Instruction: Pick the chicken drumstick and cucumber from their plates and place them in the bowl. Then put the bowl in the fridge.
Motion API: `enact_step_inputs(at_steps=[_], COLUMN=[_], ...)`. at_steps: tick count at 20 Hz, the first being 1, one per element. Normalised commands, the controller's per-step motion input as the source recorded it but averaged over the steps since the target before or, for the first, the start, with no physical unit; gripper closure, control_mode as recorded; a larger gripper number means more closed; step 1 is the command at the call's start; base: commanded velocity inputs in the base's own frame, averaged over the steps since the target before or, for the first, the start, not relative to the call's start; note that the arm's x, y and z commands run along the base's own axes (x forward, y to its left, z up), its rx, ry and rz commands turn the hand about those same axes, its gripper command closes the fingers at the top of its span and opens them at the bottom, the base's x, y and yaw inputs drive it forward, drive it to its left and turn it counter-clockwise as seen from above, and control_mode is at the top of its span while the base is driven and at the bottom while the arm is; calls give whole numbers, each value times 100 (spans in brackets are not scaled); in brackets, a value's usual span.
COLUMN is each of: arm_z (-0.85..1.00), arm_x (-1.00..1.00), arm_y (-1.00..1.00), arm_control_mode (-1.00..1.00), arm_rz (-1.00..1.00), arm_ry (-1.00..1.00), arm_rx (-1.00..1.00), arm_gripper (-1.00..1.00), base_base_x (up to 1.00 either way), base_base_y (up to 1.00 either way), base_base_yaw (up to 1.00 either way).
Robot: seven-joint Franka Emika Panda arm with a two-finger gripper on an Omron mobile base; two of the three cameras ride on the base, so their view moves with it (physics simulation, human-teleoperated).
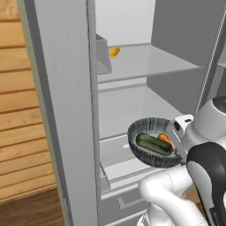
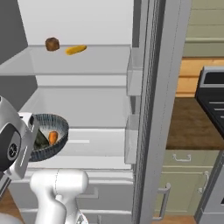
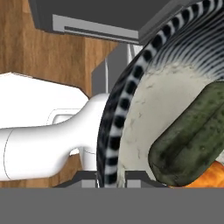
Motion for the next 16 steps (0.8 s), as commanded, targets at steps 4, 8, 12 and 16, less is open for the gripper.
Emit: enact_step_inputs(at_steps=[4,8,12,16], arm_z=[0,-1,-2,-28], arm_x=[0,17,93,76], arm_y=[0,0,-30,-14], arm_control_mode=[100,-100,-100,-100], arm_rz=[0,1,5,11], arm_ry=[0,0,-4,-17], arm_rx=[0,0,1,5], arm_gripper=[100,100,100,100], base_base_x=[-14,7,0,0], base_base_y=[-12,0,0,0], base_base_yaw=[15,3,0,0])
